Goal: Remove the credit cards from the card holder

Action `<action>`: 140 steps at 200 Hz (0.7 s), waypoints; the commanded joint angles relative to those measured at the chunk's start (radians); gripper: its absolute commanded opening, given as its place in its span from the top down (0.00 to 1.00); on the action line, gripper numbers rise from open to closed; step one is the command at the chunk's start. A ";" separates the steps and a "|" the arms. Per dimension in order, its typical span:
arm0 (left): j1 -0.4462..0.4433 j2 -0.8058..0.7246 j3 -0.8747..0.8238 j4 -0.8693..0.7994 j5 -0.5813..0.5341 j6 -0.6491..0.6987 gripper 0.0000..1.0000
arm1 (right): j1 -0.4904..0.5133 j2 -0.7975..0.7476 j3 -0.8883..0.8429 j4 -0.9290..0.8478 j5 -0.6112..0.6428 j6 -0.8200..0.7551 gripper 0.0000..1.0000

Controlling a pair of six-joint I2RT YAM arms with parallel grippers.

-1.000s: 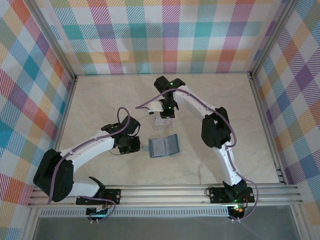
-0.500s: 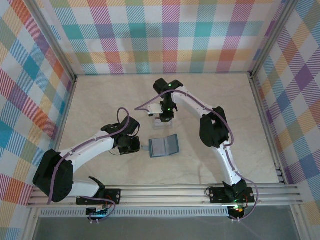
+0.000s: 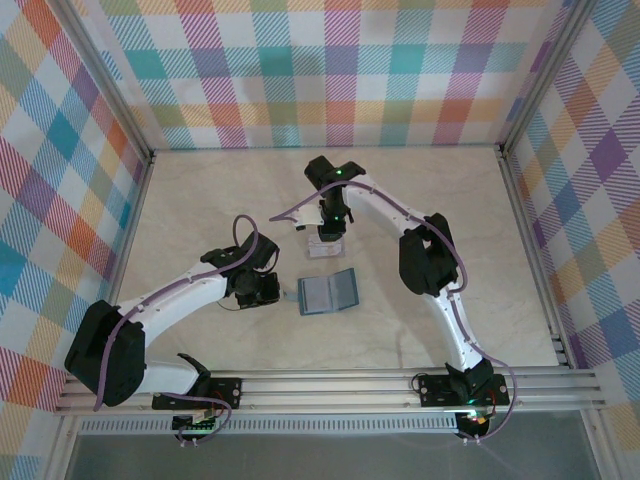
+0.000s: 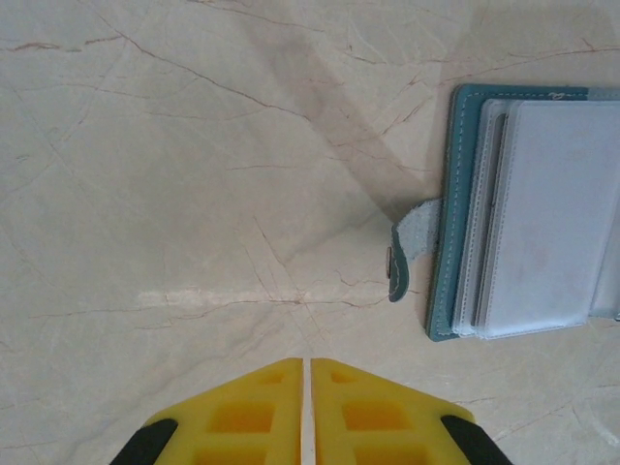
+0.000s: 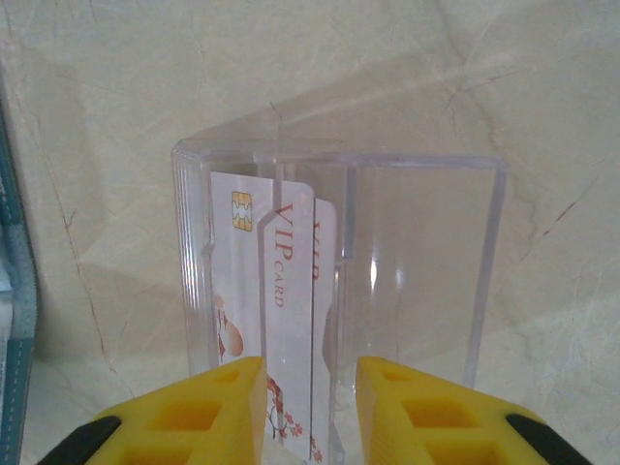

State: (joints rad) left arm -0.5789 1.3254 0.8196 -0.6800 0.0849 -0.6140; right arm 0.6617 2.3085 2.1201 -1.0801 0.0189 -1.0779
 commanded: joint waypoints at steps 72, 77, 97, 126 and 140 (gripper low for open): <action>0.012 0.011 0.047 0.055 0.071 0.012 0.89 | 0.006 -0.252 -0.225 0.233 -0.033 0.385 0.64; 0.012 0.019 0.053 0.058 0.075 0.014 0.89 | 0.006 -0.264 -0.236 0.242 -0.043 0.428 0.64; 0.012 0.049 0.077 0.066 0.089 0.023 0.89 | 0.006 -0.316 -0.300 0.284 -0.080 0.608 0.65; 0.012 0.087 0.105 0.082 0.112 0.031 0.89 | 0.005 -0.417 -0.445 0.386 -0.102 0.889 0.68; 0.011 0.107 0.115 0.093 0.127 0.034 0.89 | 0.006 -0.445 -0.490 0.400 -0.104 1.055 0.71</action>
State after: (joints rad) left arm -0.5789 1.4036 0.8993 -0.6106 0.1726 -0.6048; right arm 0.6617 1.9354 1.6958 -0.7612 -0.0399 -0.3901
